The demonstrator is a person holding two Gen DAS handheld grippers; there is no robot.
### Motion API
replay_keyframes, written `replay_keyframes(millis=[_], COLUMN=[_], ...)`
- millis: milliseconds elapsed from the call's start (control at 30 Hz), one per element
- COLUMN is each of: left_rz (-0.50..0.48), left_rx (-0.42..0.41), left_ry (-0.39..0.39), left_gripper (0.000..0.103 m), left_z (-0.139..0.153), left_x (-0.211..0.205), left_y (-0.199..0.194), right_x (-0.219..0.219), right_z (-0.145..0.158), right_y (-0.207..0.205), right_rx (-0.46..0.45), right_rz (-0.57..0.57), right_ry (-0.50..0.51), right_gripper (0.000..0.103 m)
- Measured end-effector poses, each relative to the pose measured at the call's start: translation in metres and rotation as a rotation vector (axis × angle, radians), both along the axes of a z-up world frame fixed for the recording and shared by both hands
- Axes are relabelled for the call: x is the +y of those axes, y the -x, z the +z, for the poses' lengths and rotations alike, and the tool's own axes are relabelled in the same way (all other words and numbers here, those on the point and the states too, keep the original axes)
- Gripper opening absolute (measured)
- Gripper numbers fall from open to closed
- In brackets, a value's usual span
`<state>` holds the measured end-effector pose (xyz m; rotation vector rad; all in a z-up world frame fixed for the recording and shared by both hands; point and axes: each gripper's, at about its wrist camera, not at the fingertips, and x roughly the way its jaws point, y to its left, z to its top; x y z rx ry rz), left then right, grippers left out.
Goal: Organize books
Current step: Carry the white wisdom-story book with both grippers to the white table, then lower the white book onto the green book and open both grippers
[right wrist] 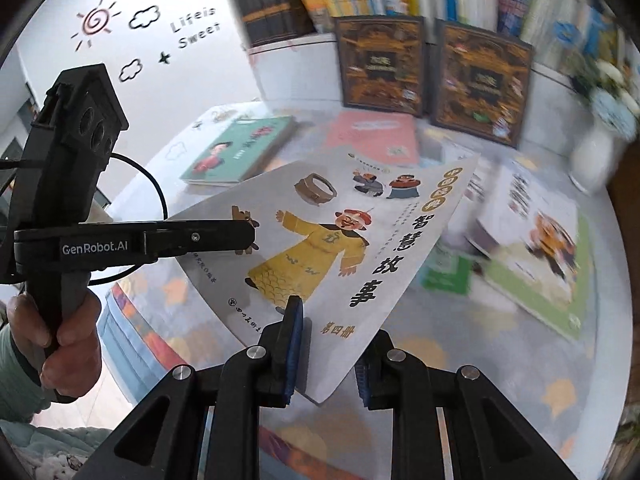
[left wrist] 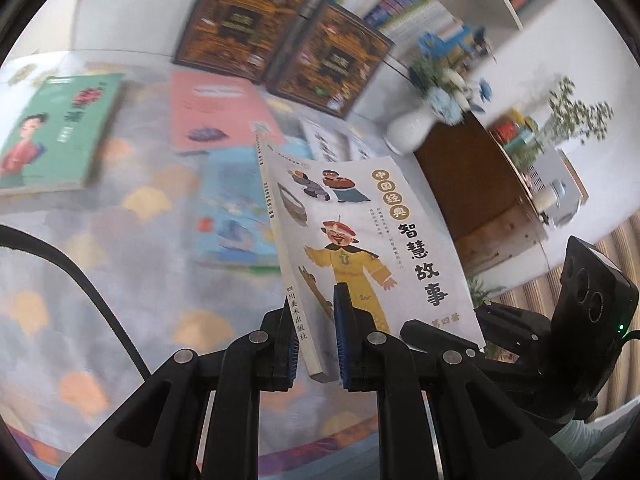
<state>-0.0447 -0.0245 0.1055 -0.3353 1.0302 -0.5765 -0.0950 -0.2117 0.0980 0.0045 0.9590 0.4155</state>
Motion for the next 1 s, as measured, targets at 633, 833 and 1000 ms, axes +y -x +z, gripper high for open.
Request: replay_keyframes(millis=[633, 833, 1000], left_rz=[0.277, 0.312, 0.332], left_rx=[-0.003, 0.053, 0.076], left_ry=[-0.001, 0.078, 0.091], left_gripper=[0.012, 0.012, 0.012], left_z=[-0.026, -0.055, -0.072], left_x=[0.224, 0.256, 0.27], left_y=[-0.096, -0.125, -0.15], right_x=[0.224, 0.247, 0.257], right_z=[-0.024, -0.04, -0.058], right_y=[-0.155, -0.193, -0.225], right_rx=[0.037, 0.076, 0.126], right_rz=[0.163, 0.141, 0.106], right_ry=[-0.084, -0.083, -0.088], right_gripper=[0.023, 0.023, 0.023])
